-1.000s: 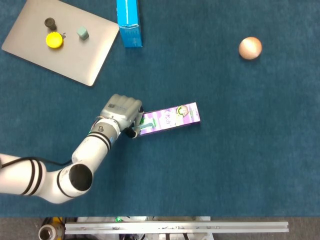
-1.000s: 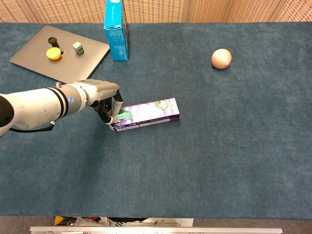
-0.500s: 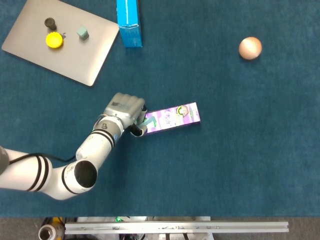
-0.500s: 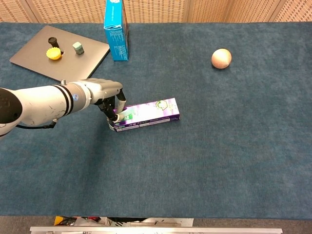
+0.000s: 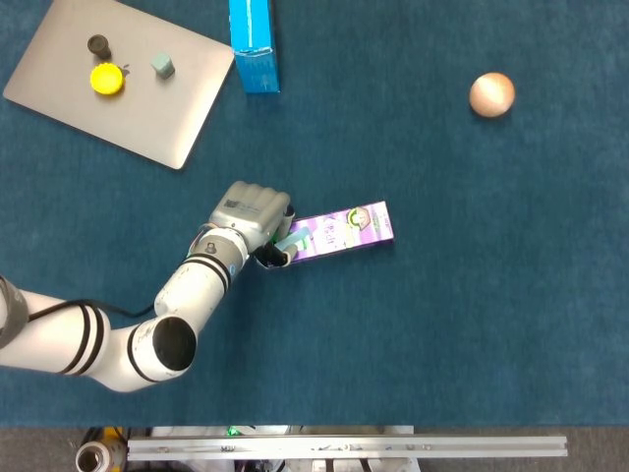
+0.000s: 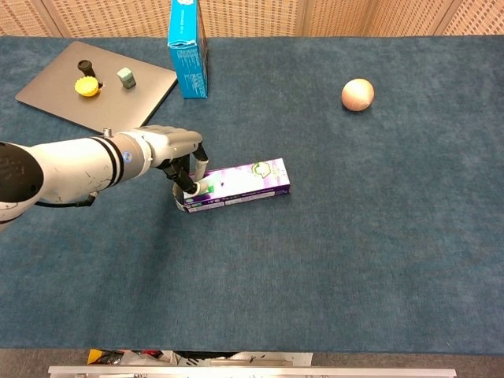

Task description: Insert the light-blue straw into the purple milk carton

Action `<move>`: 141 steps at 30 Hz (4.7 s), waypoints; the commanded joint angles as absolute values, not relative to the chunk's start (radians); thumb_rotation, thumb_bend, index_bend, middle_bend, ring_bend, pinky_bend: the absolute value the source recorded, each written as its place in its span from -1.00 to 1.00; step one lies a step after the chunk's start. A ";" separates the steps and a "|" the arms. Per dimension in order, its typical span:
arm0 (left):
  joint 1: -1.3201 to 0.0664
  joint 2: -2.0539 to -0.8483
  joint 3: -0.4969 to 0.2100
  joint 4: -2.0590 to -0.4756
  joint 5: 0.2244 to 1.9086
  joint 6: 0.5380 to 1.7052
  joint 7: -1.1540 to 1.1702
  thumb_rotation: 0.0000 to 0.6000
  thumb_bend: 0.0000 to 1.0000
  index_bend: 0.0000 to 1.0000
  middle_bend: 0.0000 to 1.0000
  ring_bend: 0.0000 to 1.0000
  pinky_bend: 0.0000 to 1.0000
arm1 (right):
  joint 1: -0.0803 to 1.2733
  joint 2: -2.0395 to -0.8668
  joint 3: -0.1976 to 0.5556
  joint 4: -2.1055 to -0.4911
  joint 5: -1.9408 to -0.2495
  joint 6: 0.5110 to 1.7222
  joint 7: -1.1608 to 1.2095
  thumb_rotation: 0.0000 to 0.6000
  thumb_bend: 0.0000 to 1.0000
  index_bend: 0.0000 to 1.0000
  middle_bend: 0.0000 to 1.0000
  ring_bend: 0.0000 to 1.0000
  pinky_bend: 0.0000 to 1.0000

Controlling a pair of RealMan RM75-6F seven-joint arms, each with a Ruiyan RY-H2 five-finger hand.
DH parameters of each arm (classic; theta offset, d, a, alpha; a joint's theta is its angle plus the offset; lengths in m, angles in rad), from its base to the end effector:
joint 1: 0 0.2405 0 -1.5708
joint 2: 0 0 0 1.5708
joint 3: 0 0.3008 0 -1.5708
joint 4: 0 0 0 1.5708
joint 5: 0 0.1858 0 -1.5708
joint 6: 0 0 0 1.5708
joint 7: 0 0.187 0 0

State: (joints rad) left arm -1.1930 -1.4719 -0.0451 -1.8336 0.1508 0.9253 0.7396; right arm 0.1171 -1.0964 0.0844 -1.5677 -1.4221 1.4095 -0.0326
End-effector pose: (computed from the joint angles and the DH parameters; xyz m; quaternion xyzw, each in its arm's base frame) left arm -0.1116 0.3820 -0.0469 -0.7937 -0.4776 -0.1426 0.3486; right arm -0.3577 -0.2435 0.2132 0.5980 -0.3784 0.3478 0.6150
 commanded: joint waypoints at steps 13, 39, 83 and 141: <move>-1.184 -1.450 -0.030 -1.877 0.231 0.980 0.715 0.22 -0.23 -0.11 0.75 0.93 1.00 | 0.117 -1.095 0.086 -1.567 -1.423 1.408 -0.030 0.71 -0.08 -0.52 -0.29 -0.51 -0.29; -1.157 -1.496 -0.009 -1.889 0.330 1.047 0.754 0.24 -0.23 -0.34 0.73 0.91 1.00 | 0.110 -1.093 0.083 -1.567 -1.429 1.415 -0.024 0.71 -0.08 -0.52 -0.29 -0.51 -0.29; -0.690 -1.254 0.097 -1.903 1.104 1.397 0.368 1.00 -0.23 -0.54 0.17 0.19 0.71 | 0.247 -1.019 0.085 -1.728 -1.558 1.286 -0.097 0.93 -0.08 -0.52 -0.28 -0.51 -0.23; -0.222 -1.190 0.034 -1.648 1.421 1.480 0.013 1.00 -0.23 -0.49 0.14 0.17 0.63 | 1.010 -1.436 0.078 -1.770 -0.961 0.673 -0.609 -0.59 1.00 -0.64 1.00 1.00 1.00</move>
